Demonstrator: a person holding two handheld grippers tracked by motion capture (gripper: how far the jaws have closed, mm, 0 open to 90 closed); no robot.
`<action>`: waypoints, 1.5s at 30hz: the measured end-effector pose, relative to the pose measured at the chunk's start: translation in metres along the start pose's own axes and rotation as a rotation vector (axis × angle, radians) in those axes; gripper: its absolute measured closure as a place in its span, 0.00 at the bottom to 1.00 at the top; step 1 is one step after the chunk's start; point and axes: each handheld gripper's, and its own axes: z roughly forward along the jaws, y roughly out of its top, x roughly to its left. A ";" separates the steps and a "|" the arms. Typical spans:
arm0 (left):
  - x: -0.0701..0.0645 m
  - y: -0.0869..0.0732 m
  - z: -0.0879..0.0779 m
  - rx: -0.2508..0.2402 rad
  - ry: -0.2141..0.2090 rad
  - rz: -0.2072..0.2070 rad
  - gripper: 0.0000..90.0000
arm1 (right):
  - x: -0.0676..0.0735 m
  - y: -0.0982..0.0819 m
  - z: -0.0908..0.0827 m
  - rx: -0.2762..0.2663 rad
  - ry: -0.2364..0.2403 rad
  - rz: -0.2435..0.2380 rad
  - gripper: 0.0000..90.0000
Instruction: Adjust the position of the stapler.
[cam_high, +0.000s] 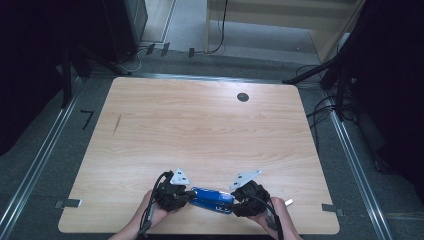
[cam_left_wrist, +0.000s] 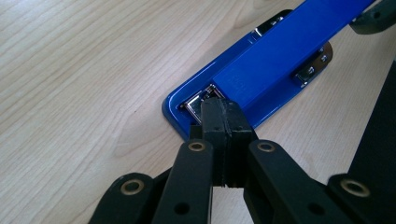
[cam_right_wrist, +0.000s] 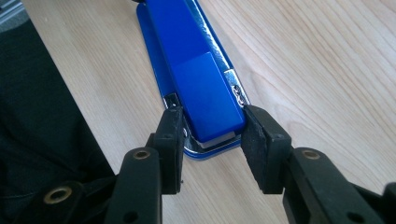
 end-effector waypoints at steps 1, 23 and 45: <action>0.000 0.000 0.000 0.000 0.000 0.000 1.00 | 0.000 0.000 0.000 0.000 0.000 0.000 0.69; -0.009 -0.001 0.009 0.009 -0.042 0.037 1.00 | -0.017 -0.009 -0.005 -0.003 -0.033 -0.005 0.68; -0.002 0.005 0.007 0.004 0.014 0.073 0.35 | -0.026 -0.015 -0.012 -0.017 -0.030 0.024 0.36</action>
